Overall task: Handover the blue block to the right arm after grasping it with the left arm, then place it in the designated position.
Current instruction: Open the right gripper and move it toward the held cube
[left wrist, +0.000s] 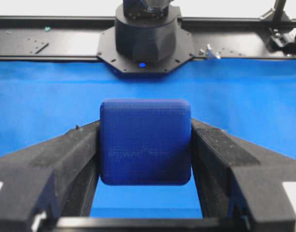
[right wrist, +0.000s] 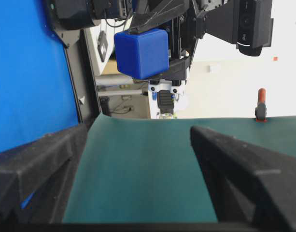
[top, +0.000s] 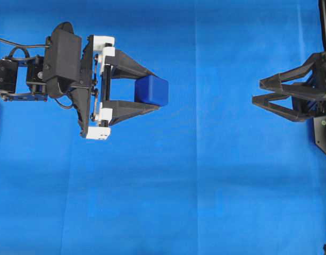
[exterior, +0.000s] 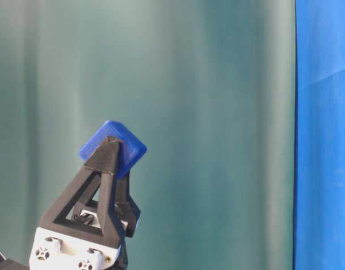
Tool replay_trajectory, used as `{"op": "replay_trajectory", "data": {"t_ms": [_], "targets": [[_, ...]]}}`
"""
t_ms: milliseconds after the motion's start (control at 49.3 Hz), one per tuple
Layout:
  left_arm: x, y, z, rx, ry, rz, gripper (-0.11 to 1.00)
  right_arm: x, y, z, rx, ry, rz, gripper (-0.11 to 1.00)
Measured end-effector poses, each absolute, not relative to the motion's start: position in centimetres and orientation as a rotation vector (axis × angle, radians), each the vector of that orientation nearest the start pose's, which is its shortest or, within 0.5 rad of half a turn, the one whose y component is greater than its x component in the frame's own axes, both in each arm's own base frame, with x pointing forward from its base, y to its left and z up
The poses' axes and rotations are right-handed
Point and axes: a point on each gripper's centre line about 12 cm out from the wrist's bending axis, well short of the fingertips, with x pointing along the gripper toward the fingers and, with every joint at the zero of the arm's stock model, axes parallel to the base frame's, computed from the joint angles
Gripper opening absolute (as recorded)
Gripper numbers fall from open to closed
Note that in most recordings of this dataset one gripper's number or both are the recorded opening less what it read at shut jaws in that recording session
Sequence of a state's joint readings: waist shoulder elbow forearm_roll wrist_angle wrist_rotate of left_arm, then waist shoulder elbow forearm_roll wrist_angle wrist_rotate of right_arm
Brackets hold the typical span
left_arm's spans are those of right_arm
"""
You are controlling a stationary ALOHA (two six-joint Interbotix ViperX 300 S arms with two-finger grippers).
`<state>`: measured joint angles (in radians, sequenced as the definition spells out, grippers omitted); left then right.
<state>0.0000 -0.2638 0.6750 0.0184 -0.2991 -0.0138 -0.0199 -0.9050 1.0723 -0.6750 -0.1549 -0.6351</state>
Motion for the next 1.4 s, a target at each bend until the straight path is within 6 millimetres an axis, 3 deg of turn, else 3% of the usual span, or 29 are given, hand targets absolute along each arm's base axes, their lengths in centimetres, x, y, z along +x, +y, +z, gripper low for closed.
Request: {"op": "replay_trajectory", "data": {"t_ms": [1013, 1398], "targets": [[37.2, -0.1, 29.9, 0.004, 0.112, -0.007, 0.49, 21.8, 0.7, 29.9, -1.296, 0.006, 0.108, 0.95], [37.2, -0.1, 29.9, 0.004, 0.112, -0.007, 0.49, 24.6, 0.7, 30.2, -1.292, 0.048, 0.142, 0.95]]}}
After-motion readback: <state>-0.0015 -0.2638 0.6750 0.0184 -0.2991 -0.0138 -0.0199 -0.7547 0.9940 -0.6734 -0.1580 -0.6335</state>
